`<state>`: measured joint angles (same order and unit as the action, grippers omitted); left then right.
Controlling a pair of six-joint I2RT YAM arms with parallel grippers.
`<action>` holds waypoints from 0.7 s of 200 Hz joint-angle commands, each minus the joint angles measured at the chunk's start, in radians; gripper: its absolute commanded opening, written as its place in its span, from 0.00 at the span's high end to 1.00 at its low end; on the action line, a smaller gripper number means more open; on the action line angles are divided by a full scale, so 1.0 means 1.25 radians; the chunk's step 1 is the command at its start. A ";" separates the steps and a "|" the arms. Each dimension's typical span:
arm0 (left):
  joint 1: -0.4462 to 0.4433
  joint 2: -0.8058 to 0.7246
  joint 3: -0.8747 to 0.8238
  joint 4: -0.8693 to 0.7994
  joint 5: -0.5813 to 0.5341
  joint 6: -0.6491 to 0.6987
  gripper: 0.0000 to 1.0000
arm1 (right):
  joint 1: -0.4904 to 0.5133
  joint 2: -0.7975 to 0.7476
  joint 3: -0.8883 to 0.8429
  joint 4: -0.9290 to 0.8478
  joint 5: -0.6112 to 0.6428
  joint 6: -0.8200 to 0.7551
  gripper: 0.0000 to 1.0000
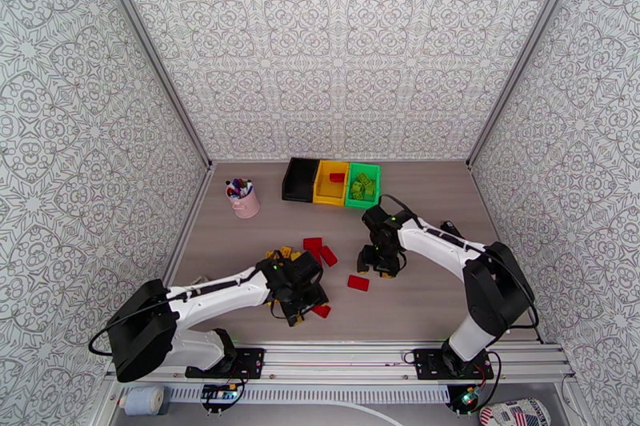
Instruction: Sort the legos into containers by color
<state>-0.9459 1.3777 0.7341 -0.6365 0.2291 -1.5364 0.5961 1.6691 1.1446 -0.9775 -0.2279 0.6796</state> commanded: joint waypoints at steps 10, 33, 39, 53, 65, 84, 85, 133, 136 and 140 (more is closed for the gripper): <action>-0.009 0.056 0.019 0.095 -0.046 -0.117 0.28 | 0.007 -0.009 0.010 -0.021 0.017 -0.025 0.38; -0.011 0.115 0.069 0.077 -0.049 -0.114 0.30 | 0.007 -0.033 -0.011 -0.013 0.014 -0.025 0.38; -0.012 0.129 0.078 0.070 -0.045 -0.112 0.31 | 0.007 -0.038 -0.016 -0.011 0.014 -0.025 0.38; -0.015 0.147 0.089 0.049 -0.044 -0.116 0.33 | 0.007 -0.052 -0.031 -0.010 0.020 -0.020 0.38; -0.020 0.152 0.087 0.045 -0.046 -0.125 0.35 | 0.005 -0.065 -0.046 -0.004 0.024 -0.015 0.38; -0.021 0.162 0.085 0.041 -0.046 -0.129 0.38 | 0.002 -0.084 -0.064 0.006 0.021 -0.012 0.38; -0.021 0.163 0.086 0.041 -0.045 -0.129 0.38 | 0.002 -0.085 -0.065 0.006 0.022 -0.012 0.38; -0.025 0.247 0.170 -0.067 -0.029 -0.042 0.49 | -0.010 -0.120 -0.092 0.016 0.022 -0.020 0.38; -0.025 0.251 0.175 -0.074 -0.030 -0.036 0.49 | -0.011 -0.121 -0.093 0.018 0.021 -0.020 0.38; -0.025 0.257 0.181 -0.083 -0.030 -0.027 0.50 | -0.012 -0.123 -0.094 0.020 0.019 -0.020 0.38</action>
<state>-0.9680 1.6505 0.9070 -0.6334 0.1848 -1.6459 0.5934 1.5501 1.0500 -0.9737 -0.2169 0.6640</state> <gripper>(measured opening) 0.518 0.620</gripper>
